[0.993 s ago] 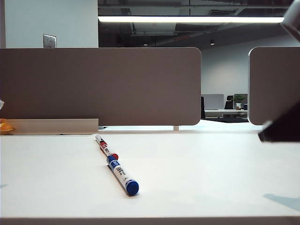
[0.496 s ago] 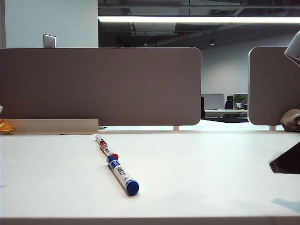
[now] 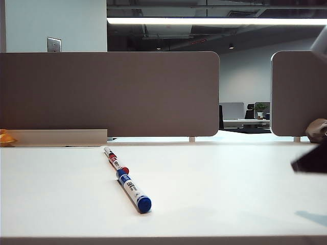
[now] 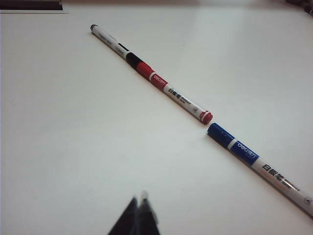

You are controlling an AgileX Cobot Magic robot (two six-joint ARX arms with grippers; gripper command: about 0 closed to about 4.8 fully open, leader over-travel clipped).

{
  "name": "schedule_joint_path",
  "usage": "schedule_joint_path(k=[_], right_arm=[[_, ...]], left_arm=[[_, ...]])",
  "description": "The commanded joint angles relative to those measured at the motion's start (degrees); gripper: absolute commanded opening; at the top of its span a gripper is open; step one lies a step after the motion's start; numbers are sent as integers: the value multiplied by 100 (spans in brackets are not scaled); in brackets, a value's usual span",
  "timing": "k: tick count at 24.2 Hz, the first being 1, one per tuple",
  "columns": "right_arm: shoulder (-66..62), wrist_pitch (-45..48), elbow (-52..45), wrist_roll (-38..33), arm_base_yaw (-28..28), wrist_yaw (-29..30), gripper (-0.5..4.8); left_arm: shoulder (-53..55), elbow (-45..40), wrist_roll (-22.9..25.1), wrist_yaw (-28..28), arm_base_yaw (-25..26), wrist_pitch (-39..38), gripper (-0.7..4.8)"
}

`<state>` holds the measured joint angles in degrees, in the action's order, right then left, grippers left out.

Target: Pick up the markers one by one and line them up horizontally in a straight line on the table.

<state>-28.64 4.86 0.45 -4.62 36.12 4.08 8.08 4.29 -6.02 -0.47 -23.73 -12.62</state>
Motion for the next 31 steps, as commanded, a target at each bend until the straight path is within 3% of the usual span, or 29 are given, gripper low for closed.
schedule_joint_path(k=[1,6,12,16,31], right_arm=[[11,444,-39,13,-2,-616,-1],[0,439,-39,13,-2,-702,-1],[0,527,-39,13,-4,-876,-1],[2,597,-39,13,-4,-1327,-1],[9,564,-39,13,-2,-1338,-1]], left_arm=[[0,13,26,-39,7,387,-5],[0,13,468,70,7,918,-5],[2,11,476,50,7,876,-5],[0,15,474,28,7,896,-4],[-11,13,474,33,7,868,-4]])
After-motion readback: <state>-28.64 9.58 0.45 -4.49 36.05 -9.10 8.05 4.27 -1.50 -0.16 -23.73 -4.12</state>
